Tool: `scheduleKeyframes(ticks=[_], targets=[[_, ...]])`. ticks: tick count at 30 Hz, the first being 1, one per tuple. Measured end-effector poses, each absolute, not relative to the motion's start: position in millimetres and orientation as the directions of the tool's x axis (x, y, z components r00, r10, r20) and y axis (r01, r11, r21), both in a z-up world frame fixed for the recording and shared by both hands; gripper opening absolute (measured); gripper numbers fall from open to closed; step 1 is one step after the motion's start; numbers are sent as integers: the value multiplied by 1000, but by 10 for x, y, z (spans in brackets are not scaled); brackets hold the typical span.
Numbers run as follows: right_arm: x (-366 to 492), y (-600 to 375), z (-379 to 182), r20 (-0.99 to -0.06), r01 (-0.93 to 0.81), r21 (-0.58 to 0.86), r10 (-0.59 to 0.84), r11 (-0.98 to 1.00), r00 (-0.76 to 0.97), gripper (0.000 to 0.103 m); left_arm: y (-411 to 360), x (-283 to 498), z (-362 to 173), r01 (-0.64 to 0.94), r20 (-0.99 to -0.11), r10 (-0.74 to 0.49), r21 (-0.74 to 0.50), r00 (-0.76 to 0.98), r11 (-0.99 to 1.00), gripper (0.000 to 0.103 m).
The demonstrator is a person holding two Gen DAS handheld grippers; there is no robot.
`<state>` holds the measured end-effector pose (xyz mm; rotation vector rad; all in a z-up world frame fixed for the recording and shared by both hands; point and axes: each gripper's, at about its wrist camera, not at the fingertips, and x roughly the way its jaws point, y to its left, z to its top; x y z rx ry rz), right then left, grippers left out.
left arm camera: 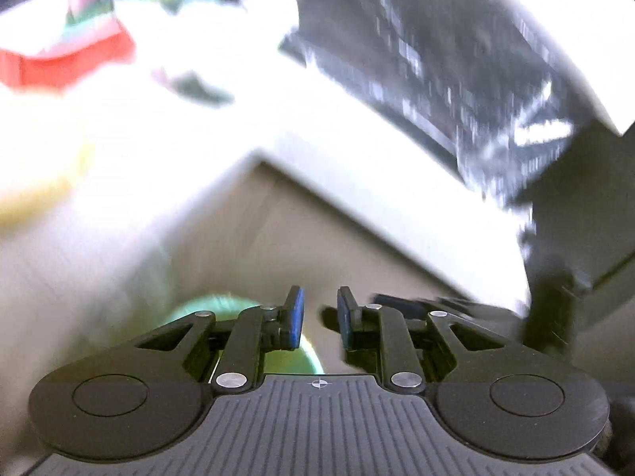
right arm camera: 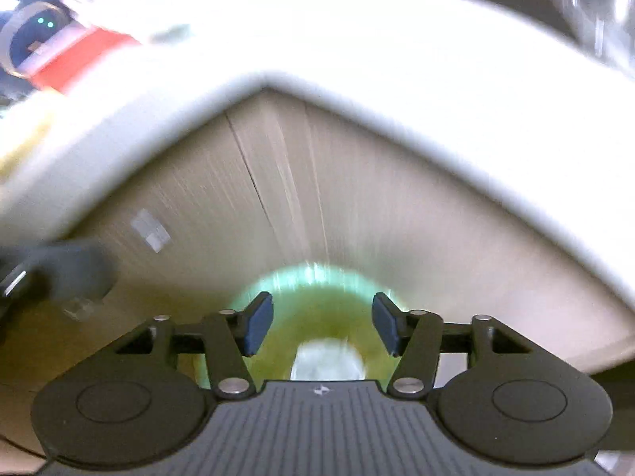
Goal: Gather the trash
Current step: 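Move both grippers up to the red-and-white tray on the counter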
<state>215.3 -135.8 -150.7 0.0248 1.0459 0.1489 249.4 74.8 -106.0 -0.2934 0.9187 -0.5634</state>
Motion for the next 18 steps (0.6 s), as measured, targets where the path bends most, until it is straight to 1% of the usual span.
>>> scheduleKeyframes(ticks=[3, 6, 8, 12, 13, 15, 18], targets=[[2116, -1209, -1006, -778, -150, 72, 150, 986, 610, 63, 1077, 2604, -789, 269, -633, -513, -446, 579, 854, 21], [2152, -1036, -682, -720, -171, 77, 173, 982, 672, 67, 1515, 2732, -660, 171, -592, -437, -450, 677, 876, 21], [2169, -868, -624, -694, -179, 64, 173, 982, 699, 69, 1875, 2790, -580, 82, -576, -373, -467, 728, 880, 21], [2184, -470, -571, -696, -152, 45, 140, 987, 704, 69, 2451, 3100, -559, -60, -561, -291, -524, 775, 850, 21], [2186, -385, -585, -700, -152, 49, 143, 987, 700, 69, 2570, 3215, -575, -95, -573, -269, -524, 774, 846, 21], [2160, -240, -553, -704, -161, 30, 136, 986, 697, 69, 2705, 3405, -595, -140, -592, -254, -537, 765, 832, 21], [2113, -56, -537, -703, -177, -29, 106, 984, 703, 69, 2822, 3579, -650, -176, -579, -256, -586, 774, 791, 21]])
